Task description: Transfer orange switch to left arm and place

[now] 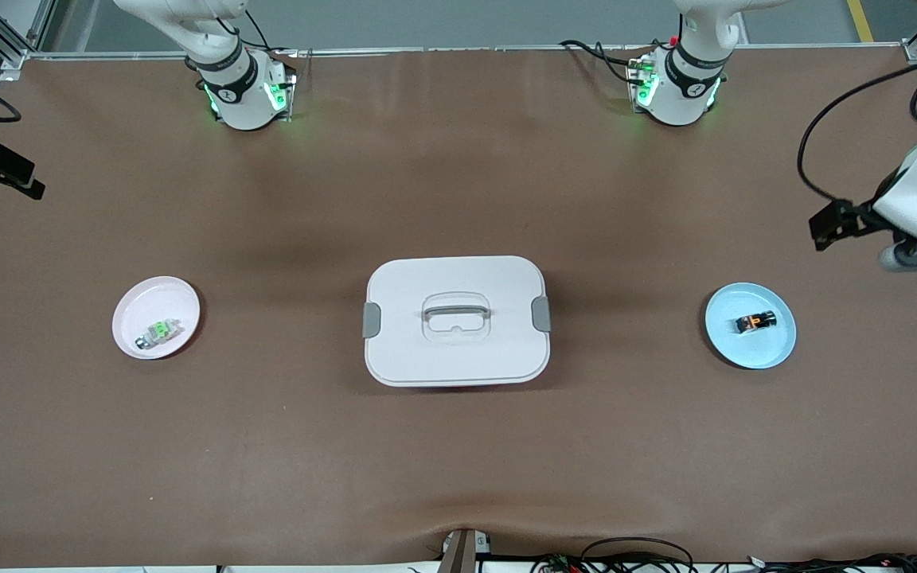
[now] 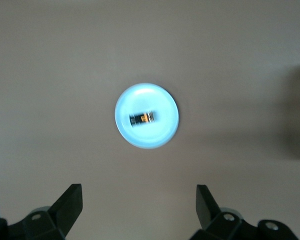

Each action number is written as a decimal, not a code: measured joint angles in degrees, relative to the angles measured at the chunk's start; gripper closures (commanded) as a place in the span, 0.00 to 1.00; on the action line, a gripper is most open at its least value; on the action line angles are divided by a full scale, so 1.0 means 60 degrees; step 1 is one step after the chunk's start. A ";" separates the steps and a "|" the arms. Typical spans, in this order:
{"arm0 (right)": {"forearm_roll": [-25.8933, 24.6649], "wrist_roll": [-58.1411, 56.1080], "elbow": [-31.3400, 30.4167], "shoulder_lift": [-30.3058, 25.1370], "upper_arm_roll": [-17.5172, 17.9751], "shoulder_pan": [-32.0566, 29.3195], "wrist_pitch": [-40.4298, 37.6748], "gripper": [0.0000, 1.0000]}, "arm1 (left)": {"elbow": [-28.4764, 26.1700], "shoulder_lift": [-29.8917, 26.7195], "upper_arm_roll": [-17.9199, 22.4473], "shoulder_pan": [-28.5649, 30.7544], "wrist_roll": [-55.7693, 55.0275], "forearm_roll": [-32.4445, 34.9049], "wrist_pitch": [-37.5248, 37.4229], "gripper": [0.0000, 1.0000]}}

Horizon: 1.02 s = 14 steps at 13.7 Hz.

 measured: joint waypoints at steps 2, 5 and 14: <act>-0.0001 0.0000 0.0001 0.0000 0.0000 0.0000 0.0000 0.00 | -0.0007 -0.0411 0.0454 -0.0338 0.0045 -0.0565 -0.0521 0.00; -0.0005 0.0000 0.0001 0.0000 -0.0001 0.0000 0.0000 0.00 | -0.0115 -0.0963 0.0485 -0.0440 0.0045 -0.1112 -0.1010 0.00; -0.0015 0.0000 0.0001 0.0000 -0.0003 0.0000 0.0000 0.00 | -0.0663 -0.1763 0.0494 -0.0677 0.0044 -0.1214 -0.1044 0.00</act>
